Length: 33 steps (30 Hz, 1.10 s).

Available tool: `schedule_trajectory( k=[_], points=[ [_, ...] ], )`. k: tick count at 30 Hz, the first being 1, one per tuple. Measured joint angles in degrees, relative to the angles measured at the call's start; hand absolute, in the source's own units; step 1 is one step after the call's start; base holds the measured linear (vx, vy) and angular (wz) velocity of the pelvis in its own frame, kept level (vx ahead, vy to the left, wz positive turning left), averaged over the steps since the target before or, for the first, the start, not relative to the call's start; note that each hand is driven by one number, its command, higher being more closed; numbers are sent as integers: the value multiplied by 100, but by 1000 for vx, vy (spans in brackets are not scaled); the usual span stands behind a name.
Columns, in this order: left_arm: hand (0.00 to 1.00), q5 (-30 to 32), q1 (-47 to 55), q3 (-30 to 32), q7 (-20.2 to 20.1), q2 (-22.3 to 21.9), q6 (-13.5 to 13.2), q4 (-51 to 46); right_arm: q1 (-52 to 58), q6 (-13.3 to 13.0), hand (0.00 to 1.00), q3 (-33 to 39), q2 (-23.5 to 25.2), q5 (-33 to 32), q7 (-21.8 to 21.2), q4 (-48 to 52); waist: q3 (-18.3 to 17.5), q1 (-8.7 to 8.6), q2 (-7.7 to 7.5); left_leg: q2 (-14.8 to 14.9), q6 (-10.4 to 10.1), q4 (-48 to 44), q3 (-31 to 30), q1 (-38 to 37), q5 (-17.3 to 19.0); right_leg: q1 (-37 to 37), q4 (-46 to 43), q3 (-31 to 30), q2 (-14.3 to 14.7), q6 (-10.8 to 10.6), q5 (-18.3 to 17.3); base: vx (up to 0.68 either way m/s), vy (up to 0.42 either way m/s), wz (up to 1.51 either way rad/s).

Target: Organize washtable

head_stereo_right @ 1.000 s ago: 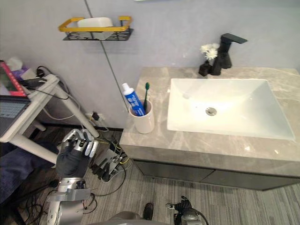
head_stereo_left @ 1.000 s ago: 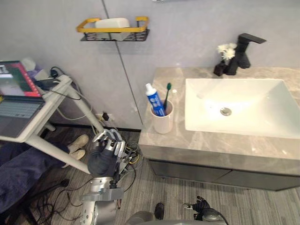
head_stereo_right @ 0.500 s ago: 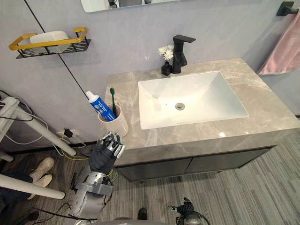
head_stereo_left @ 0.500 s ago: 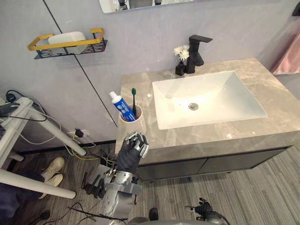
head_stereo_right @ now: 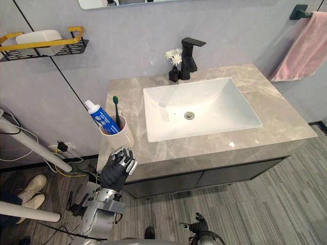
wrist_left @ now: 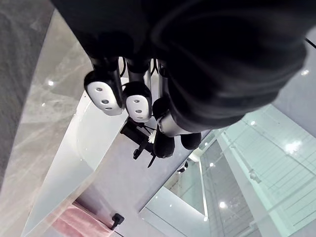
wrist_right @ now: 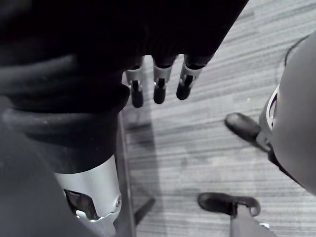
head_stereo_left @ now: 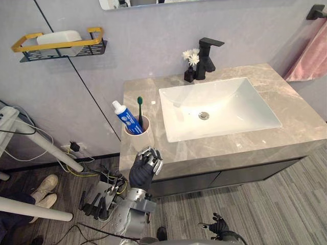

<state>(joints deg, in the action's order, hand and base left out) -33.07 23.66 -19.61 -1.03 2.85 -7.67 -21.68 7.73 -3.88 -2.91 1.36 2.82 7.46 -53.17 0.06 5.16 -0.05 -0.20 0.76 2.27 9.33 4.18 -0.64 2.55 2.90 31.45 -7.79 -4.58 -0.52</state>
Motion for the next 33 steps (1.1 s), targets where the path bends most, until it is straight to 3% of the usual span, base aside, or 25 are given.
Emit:
schedule_trajectory(
  k=[15,33],
  points=[
    [100,174,8,455,184,-170,0,60,295,-1,0,-171,285,0,-28,837,76,-107,-198,-53,5,122,18,-81,0,15,20,49,-40,-30,20,23,15,1],
    [100,683,-197,856,385,-373,-10,52,408,-7,0,-208,280,0,-154,1186,107,-114,-145,-48,6,161,56,-97,16,11,31,-2,-32,-32,18,11,9,-1]
  ],
)
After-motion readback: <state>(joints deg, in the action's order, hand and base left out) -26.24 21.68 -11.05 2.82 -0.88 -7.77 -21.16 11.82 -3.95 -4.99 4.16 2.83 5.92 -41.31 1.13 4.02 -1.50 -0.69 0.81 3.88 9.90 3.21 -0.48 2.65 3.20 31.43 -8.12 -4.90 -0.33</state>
